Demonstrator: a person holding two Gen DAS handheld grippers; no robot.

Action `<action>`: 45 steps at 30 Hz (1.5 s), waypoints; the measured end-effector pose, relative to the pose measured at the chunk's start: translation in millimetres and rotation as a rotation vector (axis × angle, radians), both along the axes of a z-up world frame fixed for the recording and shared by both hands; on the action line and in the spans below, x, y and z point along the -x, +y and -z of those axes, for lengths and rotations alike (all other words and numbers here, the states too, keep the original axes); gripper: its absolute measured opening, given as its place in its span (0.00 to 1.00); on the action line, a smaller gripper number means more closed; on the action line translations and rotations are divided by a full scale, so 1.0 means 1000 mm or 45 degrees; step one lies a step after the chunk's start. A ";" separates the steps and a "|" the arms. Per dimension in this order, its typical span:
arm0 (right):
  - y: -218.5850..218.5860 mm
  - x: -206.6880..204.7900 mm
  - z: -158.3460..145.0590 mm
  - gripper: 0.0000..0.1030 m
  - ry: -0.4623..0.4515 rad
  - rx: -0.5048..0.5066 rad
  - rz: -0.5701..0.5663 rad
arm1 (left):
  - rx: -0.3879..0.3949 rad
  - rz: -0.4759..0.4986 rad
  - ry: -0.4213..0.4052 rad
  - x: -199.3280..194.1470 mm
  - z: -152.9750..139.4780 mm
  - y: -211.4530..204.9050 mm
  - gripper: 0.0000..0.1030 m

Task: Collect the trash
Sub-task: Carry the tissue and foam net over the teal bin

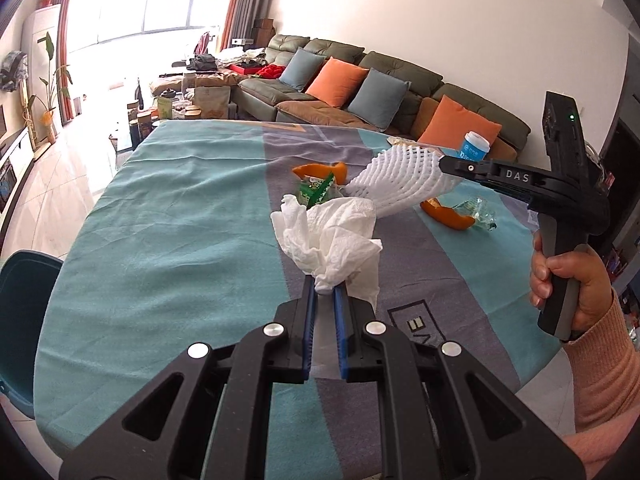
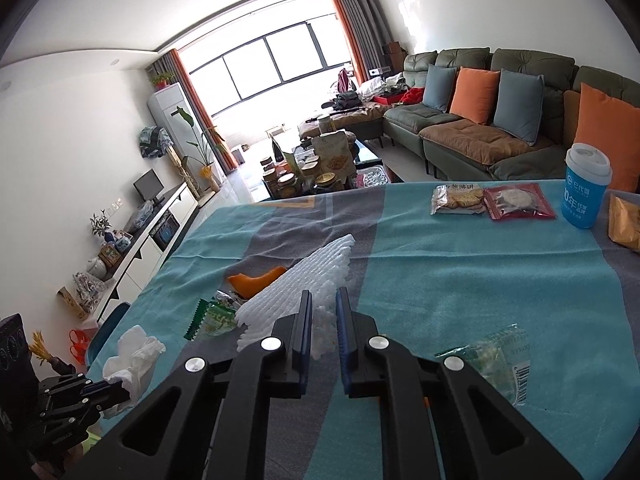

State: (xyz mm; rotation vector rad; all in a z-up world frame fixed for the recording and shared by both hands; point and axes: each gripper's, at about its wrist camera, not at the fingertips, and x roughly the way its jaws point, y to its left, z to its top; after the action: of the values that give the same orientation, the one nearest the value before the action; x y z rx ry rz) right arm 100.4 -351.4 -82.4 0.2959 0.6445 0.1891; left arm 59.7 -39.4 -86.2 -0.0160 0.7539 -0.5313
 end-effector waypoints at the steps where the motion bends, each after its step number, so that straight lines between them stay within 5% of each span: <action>1: 0.001 0.001 -0.003 0.10 -0.010 -0.002 -0.004 | 0.000 -0.008 -0.002 0.000 -0.001 0.003 0.09; 19: 0.032 0.033 -0.037 0.10 -0.139 -0.071 -0.116 | -0.003 -0.128 -0.062 0.010 -0.017 0.043 0.09; 45: 0.189 -0.011 -0.036 0.10 -0.102 -0.105 -0.545 | -0.008 -0.509 -0.086 0.029 -0.028 0.174 0.09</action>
State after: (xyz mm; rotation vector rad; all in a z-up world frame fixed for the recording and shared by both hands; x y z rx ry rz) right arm 111.2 -162.8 -46.4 0.2255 0.6158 0.6358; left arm 30.5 134.4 -57.7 -0.1394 0.6645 -0.1480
